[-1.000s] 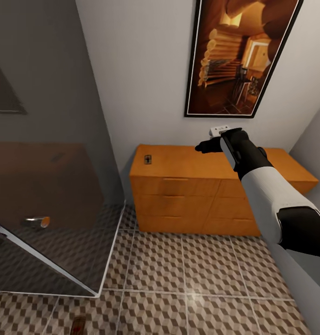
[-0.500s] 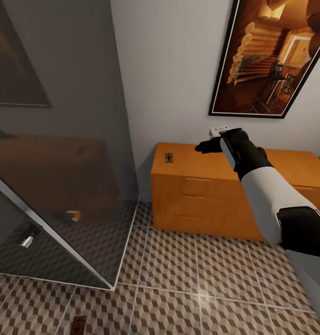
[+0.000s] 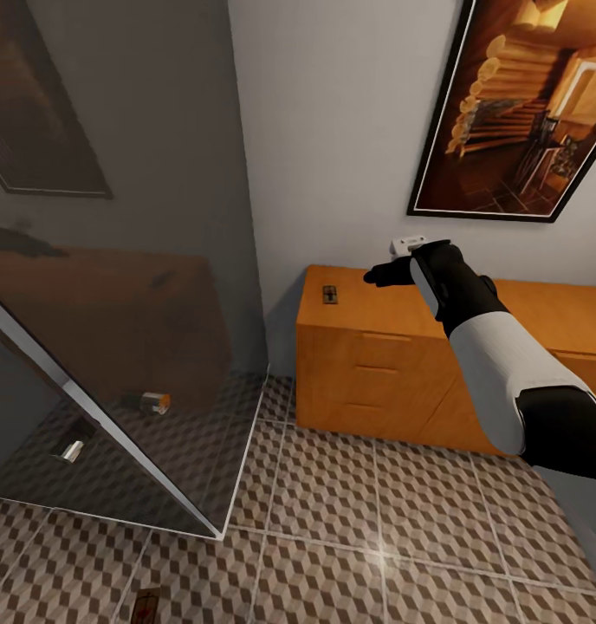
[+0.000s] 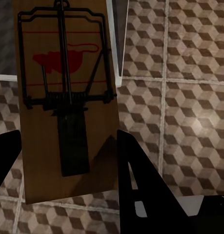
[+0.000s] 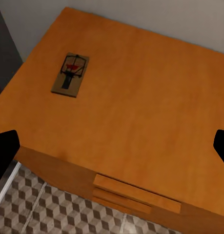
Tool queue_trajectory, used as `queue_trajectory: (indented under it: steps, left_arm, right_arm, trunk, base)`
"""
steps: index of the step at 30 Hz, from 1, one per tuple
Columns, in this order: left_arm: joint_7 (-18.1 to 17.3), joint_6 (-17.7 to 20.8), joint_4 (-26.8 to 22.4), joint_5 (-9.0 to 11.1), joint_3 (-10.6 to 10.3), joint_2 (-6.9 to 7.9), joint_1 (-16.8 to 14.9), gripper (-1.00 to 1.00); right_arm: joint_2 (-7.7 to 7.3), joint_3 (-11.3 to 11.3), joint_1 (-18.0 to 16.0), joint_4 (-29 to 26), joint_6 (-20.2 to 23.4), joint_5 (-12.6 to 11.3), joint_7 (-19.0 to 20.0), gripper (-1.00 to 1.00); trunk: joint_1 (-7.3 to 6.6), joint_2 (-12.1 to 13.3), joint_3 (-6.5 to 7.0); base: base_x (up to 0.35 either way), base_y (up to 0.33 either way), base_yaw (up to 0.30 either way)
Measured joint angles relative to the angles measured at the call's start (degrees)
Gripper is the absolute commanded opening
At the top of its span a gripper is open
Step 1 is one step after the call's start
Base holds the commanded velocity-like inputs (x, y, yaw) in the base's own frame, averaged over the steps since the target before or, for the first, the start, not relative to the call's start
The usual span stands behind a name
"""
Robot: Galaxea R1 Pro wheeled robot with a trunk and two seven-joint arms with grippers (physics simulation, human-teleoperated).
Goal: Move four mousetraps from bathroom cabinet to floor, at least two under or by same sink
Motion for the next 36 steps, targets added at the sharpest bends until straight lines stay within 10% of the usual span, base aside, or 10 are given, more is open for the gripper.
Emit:
queue_trajectory:
  steps: [36]
  left_arm:
    - [0.0,0.0,0.0,0.0,0.0,0.00,0.0,-1.00]
  right_arm:
    - [-0.07,0.0,0.2,0.0,-2.5,0.0,0.0,1.00]
  trunk:
    - [-0.01,0.0,0.00]
  base:
    - [0.013,0.000,0.000]
